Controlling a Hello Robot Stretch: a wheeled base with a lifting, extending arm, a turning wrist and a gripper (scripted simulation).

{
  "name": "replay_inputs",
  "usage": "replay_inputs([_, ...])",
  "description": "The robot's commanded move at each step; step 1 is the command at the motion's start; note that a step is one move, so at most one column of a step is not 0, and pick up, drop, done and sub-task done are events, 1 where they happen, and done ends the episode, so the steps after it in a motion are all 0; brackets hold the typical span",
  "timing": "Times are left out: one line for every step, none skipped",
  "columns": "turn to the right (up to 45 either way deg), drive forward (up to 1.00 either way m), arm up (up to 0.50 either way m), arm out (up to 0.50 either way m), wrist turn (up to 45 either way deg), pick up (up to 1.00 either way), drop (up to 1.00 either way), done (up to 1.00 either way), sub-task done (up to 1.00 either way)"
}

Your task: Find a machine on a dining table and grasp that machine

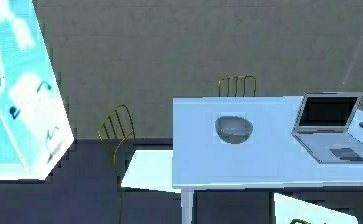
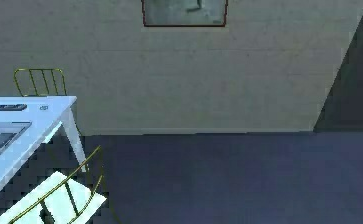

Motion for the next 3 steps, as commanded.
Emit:
replay_inputs([-45.0, 0.0, 0.0, 0.0, 0.0, 0.0, 0.0, 0.0, 0.0])
replay_inputs([45.0, 0.0, 0.0, 0.0, 0.0, 0.0, 0.0, 0.0, 0.0])
replay_inputs([45.0, 0.0, 0.0, 0.0, 0.0, 0.0, 0.0, 0.0, 0.0])
